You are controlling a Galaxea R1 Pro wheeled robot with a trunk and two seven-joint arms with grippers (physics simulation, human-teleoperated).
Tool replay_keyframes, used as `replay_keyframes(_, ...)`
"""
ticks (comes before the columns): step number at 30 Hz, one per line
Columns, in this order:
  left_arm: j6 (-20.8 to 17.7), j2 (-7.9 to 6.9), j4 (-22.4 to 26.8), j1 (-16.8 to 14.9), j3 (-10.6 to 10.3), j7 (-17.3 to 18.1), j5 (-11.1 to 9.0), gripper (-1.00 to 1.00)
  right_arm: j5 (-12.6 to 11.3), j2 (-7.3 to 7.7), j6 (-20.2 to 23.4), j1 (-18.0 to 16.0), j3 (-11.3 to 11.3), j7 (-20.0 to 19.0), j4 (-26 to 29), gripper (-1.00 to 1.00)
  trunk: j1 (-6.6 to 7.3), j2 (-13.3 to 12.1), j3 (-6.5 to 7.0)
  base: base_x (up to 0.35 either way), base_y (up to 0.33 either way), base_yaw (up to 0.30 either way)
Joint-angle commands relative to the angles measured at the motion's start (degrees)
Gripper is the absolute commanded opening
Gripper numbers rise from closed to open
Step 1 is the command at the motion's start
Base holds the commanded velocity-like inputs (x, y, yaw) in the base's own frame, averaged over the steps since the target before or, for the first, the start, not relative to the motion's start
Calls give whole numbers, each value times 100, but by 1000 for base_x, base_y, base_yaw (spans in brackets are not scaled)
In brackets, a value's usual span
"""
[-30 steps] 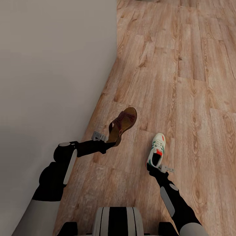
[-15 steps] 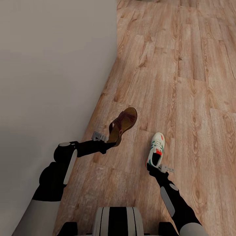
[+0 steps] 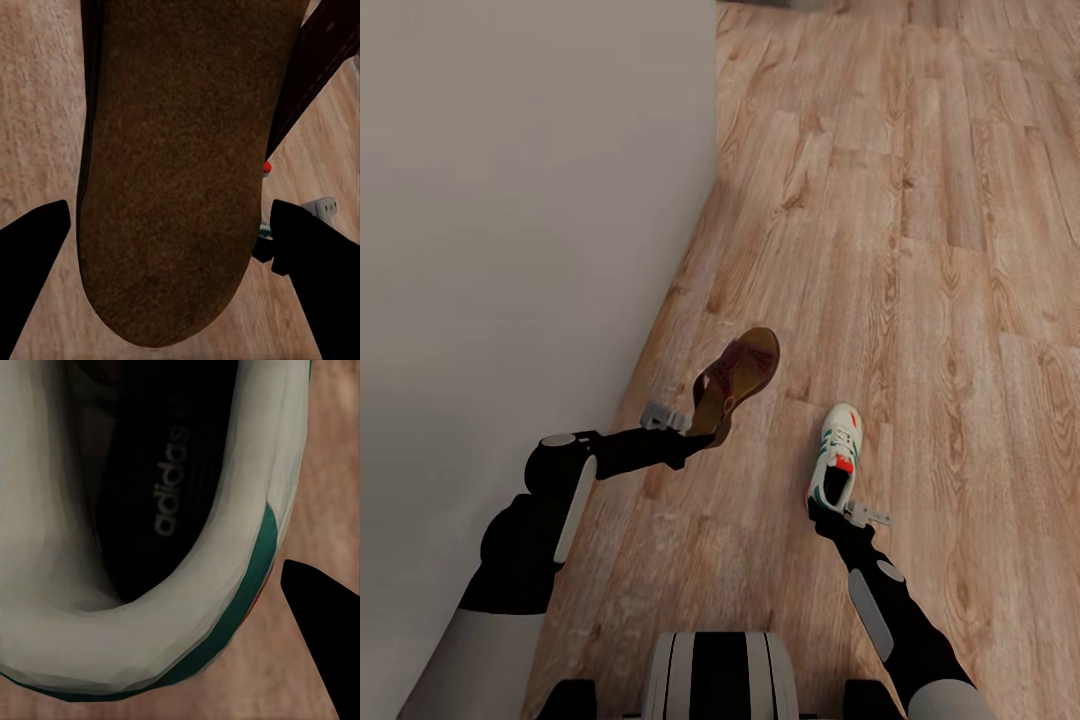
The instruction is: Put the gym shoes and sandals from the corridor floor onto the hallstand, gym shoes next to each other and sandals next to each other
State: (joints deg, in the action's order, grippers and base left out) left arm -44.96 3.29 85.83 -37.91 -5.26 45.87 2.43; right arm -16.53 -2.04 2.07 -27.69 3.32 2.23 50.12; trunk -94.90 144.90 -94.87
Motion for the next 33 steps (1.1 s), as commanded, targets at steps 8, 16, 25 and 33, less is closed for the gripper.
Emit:
replay_keyframes(8,-30,5,-3,-2,-261,5,49,-100,-44,-2,16,0,-11,9,30,-100,21,-10,175,0,0,0)
replay_keyframes(16,-30,5,-4,1,-322,-14,126,-100,-35,18,25,0,-8,-7,567,-100,42,-20,352,0,0,0)
replay_keyframes(25,-30,67,-20,-4,-516,-17,126,-100,-34,53,117,0,1,-29,1964,-100,65,-32,551,0,0,0)
replay_keyframes(33,-30,90,-18,-5,-528,-18,126,-100,16,55,135,0,2,-9,2186,-100,86,-43,729,0,0,0)
